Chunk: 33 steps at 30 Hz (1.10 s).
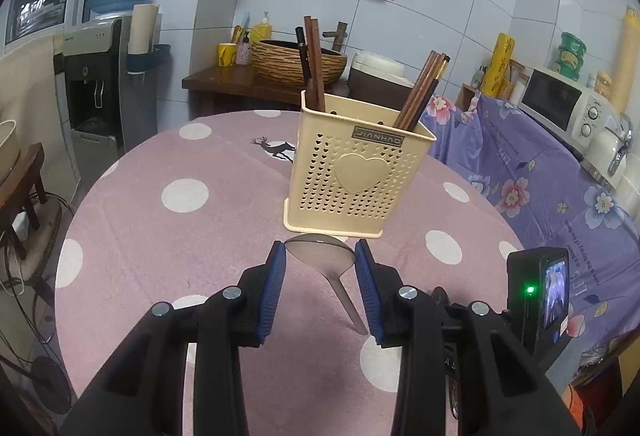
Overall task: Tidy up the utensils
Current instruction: 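Carry both spoons over the beige caddy and lower them in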
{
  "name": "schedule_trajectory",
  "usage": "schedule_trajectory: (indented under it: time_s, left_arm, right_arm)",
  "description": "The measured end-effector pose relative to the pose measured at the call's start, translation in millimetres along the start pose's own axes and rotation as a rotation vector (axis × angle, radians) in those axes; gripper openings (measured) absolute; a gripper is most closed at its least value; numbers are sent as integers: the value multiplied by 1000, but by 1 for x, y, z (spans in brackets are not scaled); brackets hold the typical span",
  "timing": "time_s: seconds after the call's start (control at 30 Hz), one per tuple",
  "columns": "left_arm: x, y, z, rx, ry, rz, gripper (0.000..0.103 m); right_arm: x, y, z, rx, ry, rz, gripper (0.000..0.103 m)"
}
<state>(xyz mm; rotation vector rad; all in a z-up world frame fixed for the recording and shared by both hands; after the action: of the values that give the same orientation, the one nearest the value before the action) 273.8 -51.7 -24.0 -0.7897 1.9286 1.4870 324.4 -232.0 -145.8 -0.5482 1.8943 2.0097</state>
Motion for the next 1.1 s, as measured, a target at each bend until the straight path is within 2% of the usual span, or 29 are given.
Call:
schedule_trajectory:
  time_s: [0.1,0.23,0.43,0.53,0.67,0.8,0.93,1.1]
  left_arm:
    - [0,2,4,3,3,0,36]
    - [0,3,3,5,-4,-1,36]
    - [0,5,4,2,-8,-4,36]
    - [0,6,3,0,-20,-4,36]
    - [-2,6,5,1,-21,-4,36]
    - [-3,6,5,6,-19,-1,36]
    - [-4,6,3,-1,-30,-8,36]
    - [-7,8,1,9,-45,-8,36]
  right_arm:
    - [-4,-3,-1,17,-7,2,48]
    - [-9,-5,-3,37,-2,-6,38]
    - [-11,-1,-7,-15,-26,-15,38]
    - [-17,24,-8,-58,-47,-90,38]
    - [-24,83,-13,-148,-74,-237,38]
    - [-28,141,-15,-148,-48,-383,38]
    - [-32,156,-10,-138,-20,-427,38]
    - [-30,153,-5,-151,-11,-420,38]
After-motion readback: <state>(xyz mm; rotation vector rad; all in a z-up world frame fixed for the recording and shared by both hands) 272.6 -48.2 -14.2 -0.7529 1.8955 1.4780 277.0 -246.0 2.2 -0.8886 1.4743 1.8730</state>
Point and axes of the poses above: each gripper's, at about its wrist camera, not at the fingertips, and y roughly against the way its jaws point, z to its left, x to its underside, the point moved 8 cm from there along -y, roughly the way its jaws point, and after that the axes turned 5 degrees about z, right-handed, at the moved point
